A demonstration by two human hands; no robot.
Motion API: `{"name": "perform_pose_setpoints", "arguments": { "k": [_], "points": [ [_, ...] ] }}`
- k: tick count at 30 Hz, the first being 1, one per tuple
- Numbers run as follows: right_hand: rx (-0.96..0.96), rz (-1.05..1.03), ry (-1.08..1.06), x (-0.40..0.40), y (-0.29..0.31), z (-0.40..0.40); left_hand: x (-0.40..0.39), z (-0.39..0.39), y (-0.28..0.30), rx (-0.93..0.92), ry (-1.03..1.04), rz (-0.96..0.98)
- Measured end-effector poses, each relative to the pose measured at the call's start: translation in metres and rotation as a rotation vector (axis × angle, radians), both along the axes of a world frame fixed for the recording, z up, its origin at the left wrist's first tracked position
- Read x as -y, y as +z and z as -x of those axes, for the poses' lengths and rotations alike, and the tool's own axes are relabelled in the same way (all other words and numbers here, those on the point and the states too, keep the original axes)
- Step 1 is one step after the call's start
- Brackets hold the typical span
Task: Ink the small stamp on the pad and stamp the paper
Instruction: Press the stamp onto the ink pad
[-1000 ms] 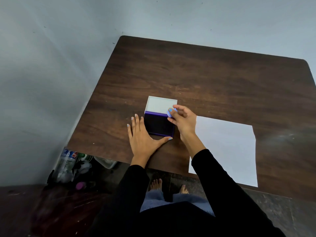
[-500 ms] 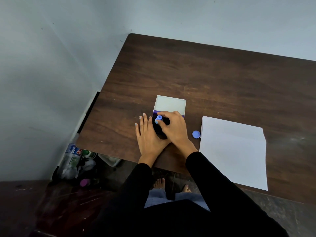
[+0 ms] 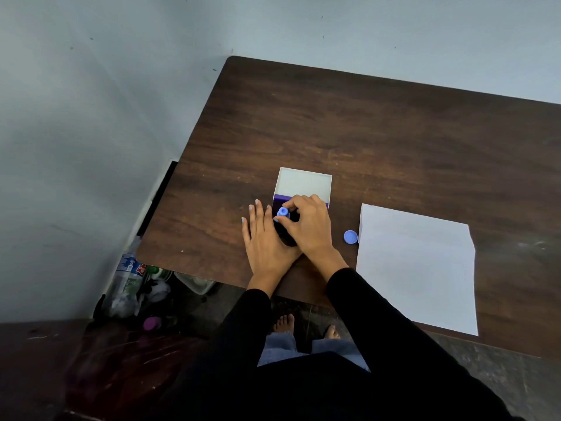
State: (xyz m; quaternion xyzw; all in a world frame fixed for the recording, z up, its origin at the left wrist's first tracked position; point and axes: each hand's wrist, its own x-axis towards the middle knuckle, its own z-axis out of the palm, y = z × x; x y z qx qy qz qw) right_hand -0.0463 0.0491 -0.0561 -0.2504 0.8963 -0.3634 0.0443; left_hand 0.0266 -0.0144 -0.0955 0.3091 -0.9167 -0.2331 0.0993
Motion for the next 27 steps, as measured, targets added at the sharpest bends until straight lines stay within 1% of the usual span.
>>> {"name": "perform_pose_setpoints", "arguments": {
  "k": [8,15,16,17,19,22,24,27],
  "points": [
    [0.002,0.025,-0.026,0.001,-0.002,-0.004,0.0,0.0,0.002,0.003,-0.006,-0.008],
    [0.042,-0.032,0.0,-0.001,0.004,0.002,-0.002,-0.001,0.007,-0.011,-0.028,-0.02],
    [0.067,0.0,-0.019,-0.002,0.008,0.003,-0.003,-0.002,0.009,-0.033,-0.037,-0.011],
    [0.108,0.083,-0.076,-0.005,0.014,0.005,-0.005,-0.001,0.011,-0.065,-0.055,0.01],
    [0.202,0.326,-0.249,-0.015,0.028,0.014,-0.012,0.002,0.018,-0.131,-0.112,0.081],
    [0.244,0.603,-0.479,-0.037,0.048,0.036,-0.033,0.02,0.029,-0.179,-0.244,0.145],
    [0.255,0.739,-0.604,-0.053,0.055,0.048,-0.049,0.033,0.033,-0.131,-0.398,0.188],
    [0.268,0.826,-0.732,-0.078,0.053,0.058,-0.066,0.046,0.03,0.017,-0.596,0.224]
  ]
}}
